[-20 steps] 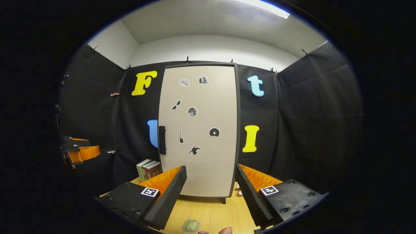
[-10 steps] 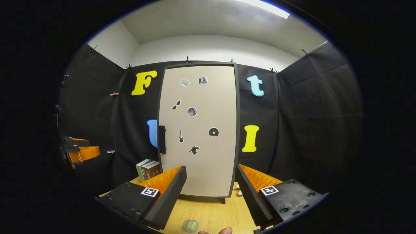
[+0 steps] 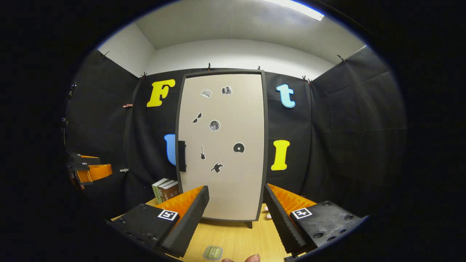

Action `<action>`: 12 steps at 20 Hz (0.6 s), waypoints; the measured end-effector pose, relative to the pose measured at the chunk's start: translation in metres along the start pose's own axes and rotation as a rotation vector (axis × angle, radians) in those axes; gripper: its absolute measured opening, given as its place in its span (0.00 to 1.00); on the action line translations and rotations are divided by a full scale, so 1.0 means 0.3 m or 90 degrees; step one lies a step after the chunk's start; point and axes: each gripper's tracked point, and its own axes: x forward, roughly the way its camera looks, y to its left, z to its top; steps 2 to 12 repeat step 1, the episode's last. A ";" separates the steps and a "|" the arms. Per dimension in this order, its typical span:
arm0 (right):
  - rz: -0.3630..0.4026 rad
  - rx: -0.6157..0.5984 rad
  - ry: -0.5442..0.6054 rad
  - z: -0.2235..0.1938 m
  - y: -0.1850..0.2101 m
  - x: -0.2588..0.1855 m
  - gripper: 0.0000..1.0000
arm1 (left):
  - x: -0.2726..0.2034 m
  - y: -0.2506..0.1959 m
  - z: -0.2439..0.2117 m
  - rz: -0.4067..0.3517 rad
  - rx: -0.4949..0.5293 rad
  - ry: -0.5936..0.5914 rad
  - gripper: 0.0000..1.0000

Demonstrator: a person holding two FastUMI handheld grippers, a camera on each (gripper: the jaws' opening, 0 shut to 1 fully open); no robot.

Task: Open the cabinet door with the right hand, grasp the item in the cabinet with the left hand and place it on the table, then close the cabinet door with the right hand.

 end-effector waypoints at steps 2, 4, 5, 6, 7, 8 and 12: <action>0.000 0.001 0.000 -0.001 0.001 0.000 0.97 | -0.002 0.000 -0.002 -0.001 0.000 0.000 0.98; 0.000 0.001 0.000 -0.001 0.001 0.000 0.97 | -0.002 0.000 -0.002 -0.001 0.000 0.000 0.98; 0.000 0.001 0.000 -0.001 0.001 0.000 0.97 | -0.002 0.000 -0.002 -0.001 0.000 0.000 0.98; 0.000 0.001 0.000 -0.001 0.001 0.000 0.97 | -0.002 0.000 -0.002 -0.001 0.000 0.000 0.98; 0.000 0.001 0.000 -0.001 0.001 0.000 0.97 | -0.002 0.000 -0.002 -0.001 0.000 0.000 0.98; 0.000 0.001 0.000 -0.001 0.001 0.000 0.97 | -0.002 0.000 -0.002 -0.001 0.000 0.000 0.98; 0.000 0.001 0.000 -0.001 0.001 0.000 0.97 | -0.002 0.000 -0.002 -0.001 0.000 0.000 0.98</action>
